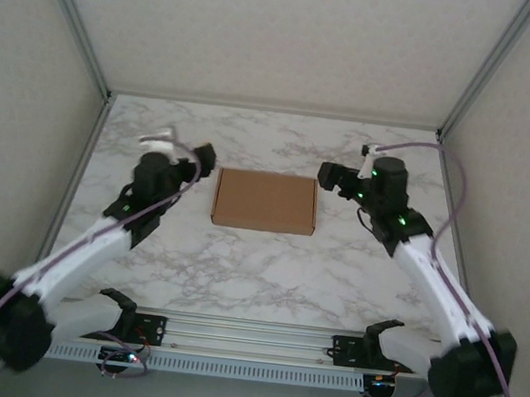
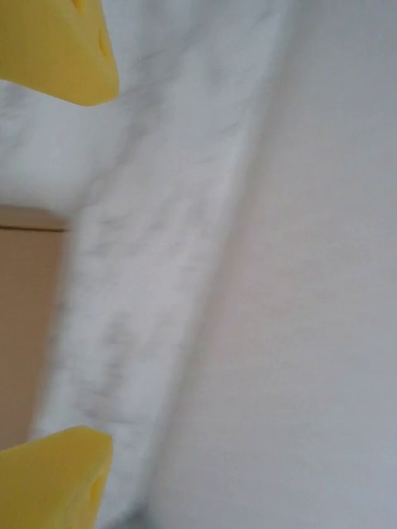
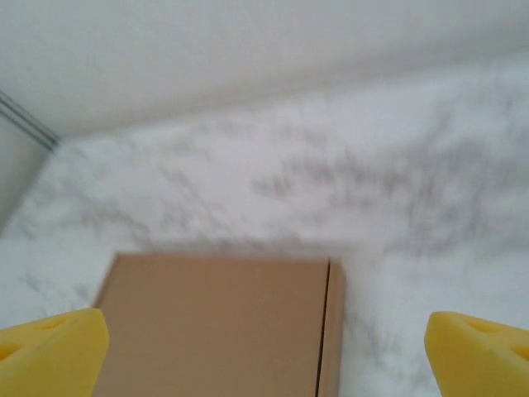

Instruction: Fold the paper box

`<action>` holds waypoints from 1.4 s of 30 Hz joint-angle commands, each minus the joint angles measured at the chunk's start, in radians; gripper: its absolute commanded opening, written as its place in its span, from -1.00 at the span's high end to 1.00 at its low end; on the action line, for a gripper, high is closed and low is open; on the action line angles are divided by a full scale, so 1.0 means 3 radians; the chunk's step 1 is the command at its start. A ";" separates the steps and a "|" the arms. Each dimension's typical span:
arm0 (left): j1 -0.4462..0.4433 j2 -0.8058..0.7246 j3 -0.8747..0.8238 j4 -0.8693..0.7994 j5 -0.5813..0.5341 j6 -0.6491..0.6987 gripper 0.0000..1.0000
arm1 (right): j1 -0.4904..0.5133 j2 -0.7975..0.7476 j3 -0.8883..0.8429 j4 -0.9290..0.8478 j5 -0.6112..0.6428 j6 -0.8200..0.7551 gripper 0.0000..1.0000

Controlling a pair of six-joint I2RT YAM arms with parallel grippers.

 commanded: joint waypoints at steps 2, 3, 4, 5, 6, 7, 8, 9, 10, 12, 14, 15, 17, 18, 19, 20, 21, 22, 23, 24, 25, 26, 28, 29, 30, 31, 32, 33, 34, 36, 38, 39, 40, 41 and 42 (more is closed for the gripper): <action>0.0229 -0.0351 -0.0895 0.1471 -0.0679 0.1037 -0.99 | 0.0006 -0.0215 -0.0466 0.0690 0.0782 -0.0553 -0.98; 0.0343 -0.0293 -0.1000 0.1587 -0.0452 0.1250 -0.99 | 0.0001 -0.0202 -0.0516 0.0752 0.0797 -0.0741 -0.97; 0.0490 -0.0115 -0.1027 0.1595 -0.0232 0.1370 -1.00 | -0.0001 -0.0174 -0.0580 0.0806 0.0794 -0.0974 -0.97; 0.0612 0.0061 -0.1013 0.1558 -0.0035 0.1394 -0.99 | -0.0011 -0.0132 -0.0629 0.0872 0.0925 -0.0948 -0.97; 0.0733 0.0272 -0.0985 0.1546 0.0077 0.1361 -0.99 | -0.0014 -0.0077 -0.0693 0.0980 0.1043 -0.0946 -0.97; 0.0804 0.0459 -0.1004 0.1610 0.0038 0.1324 -0.99 | -0.0018 -0.0010 -0.0790 0.1175 0.1092 -0.1005 -0.97; 0.0871 0.0608 -0.1043 0.1717 -0.0030 0.1226 -0.99 | -0.0020 0.0058 -0.0894 0.1376 0.1147 -0.1040 -0.98; 0.0974 0.0769 -0.1077 0.1826 -0.0010 0.1091 -0.99 | -0.0027 0.0147 -0.1023 0.1635 0.1231 -0.1079 -0.97; 0.1059 0.0921 -0.1099 0.1914 0.0060 0.1006 -0.99 | -0.0041 0.0261 -0.1136 0.1869 0.1342 -0.1106 -0.97; 0.1113 0.1191 -0.1115 0.2089 0.0038 0.0942 -0.99 | -0.0068 0.0486 -0.1243 0.2100 0.1516 -0.1288 -0.98; 0.1138 0.1432 -0.1158 0.2369 0.0033 0.0991 -0.99 | -0.0122 0.0758 -0.1305 0.2244 0.1643 -0.1475 -0.98; 0.1167 0.1507 -0.1214 0.2563 0.0027 0.1026 -0.99 | -0.0190 0.0939 -0.1370 0.2405 0.1729 -0.1426 -0.98; 0.1281 0.1624 -0.1378 0.2981 0.0200 0.0956 -0.99 | -0.0339 0.1153 -0.1550 0.2811 0.1553 -0.1392 -0.98; 0.1344 0.1793 -0.1510 0.3335 0.0262 0.0902 -0.99 | -0.0434 0.1252 -0.1684 0.2995 0.1403 -0.1337 -0.97; 0.1410 0.1913 -0.1644 0.3763 0.0333 0.0875 -0.99 | -0.0518 0.1353 -0.1757 0.3158 0.1284 -0.1260 -0.98; 0.1430 0.1854 -0.1642 0.3602 0.0454 0.0867 -0.99 | -0.0614 0.1452 -0.1828 0.3374 0.1195 -0.1190 -0.97; 0.1435 0.1845 -0.1546 0.3430 0.0636 0.0933 -0.99 | -0.0742 0.1471 -0.1882 0.3407 0.0987 -0.1078 -0.98; 0.1435 0.1883 -0.1466 0.3340 0.0710 0.0979 -0.99 | -0.0909 0.1517 -0.1934 0.3510 0.0695 -0.0961 -0.97; 0.1468 0.1850 -0.1437 0.3217 0.0714 0.0920 -0.99 | -0.0990 0.1649 -0.1993 0.3796 0.0612 -0.0916 -0.97; 0.1468 0.1878 -0.1448 0.3287 0.0706 0.0911 -0.99 | -0.1066 0.1612 -0.1974 0.3672 0.0474 -0.0861 -0.98; 0.1469 0.1859 -0.1434 0.3231 0.0698 0.0916 -0.99 | -0.1135 0.1576 -0.1884 0.3440 0.0249 -0.0854 -0.98; 0.1463 0.1875 -0.1447 0.3282 0.0696 0.0916 -0.99 | -0.1146 0.1629 -0.1819 0.3434 0.0092 -0.0903 -0.97; 0.1465 0.1871 -0.1444 0.3264 0.0695 0.0916 -0.99 | -0.1116 0.1628 -0.1713 0.3200 0.0003 -0.1000 -0.98; 0.1465 0.1862 -0.1438 0.3239 0.0700 0.0915 -0.99 | -0.1108 0.1608 -0.1694 0.3129 0.0017 -0.1005 -0.98; 0.1468 0.1866 -0.1443 0.3256 0.0703 0.0913 -0.99 | -0.1098 0.1627 -0.1704 0.3187 0.0037 -0.1011 -0.98; 0.1468 0.1865 -0.1436 0.3245 0.0705 0.0911 -0.99 | -0.1078 0.1612 -0.1695 0.3143 0.0072 -0.1019 -0.97; 0.1468 0.1865 -0.1439 0.3254 0.0710 0.0914 -0.99 | -0.1051 0.1623 -0.1711 0.3192 0.0118 -0.1038 -0.97; 0.1473 0.1863 -0.1437 0.3247 0.0709 0.0909 -0.99 | -0.1019 0.1613 -0.1713 0.3174 0.0185 -0.1058 -0.97; 0.1473 0.1865 -0.1436 0.3247 0.0710 0.0906 -0.99 | -0.1006 0.1619 -0.1728 0.3216 0.0207 -0.1066 -0.97; 0.1473 0.1867 -0.1434 0.3245 0.0715 0.0906 -0.99 | -0.1004 0.1619 -0.1722 0.3208 0.0219 -0.1067 -0.98; 0.1476 0.1870 -0.1434 0.3244 0.0715 0.0906 -0.99 | -0.1002 0.1619 -0.1719 0.3202 0.0219 -0.1068 -0.98; 0.1479 0.1869 -0.1434 0.3244 0.0715 0.0906 -0.99 | -0.1000 0.1621 -0.1714 0.3195 0.0214 -0.1063 -0.98; 0.1478 0.1870 -0.1434 0.3242 0.0715 0.0906 -0.99 | -0.1007 0.1618 -0.1713 0.3192 0.0199 -0.1062 -0.98; 0.1478 0.1870 -0.1433 0.3244 0.0715 0.0906 -0.99 | -0.1010 0.1618 -0.1714 0.3187 0.0186 -0.1062 -0.98; 0.1478 0.1867 -0.1439 0.3243 0.0715 0.0906 -0.99 | -0.1016 0.1620 -0.1709 0.3181 0.0177 -0.1060 -0.98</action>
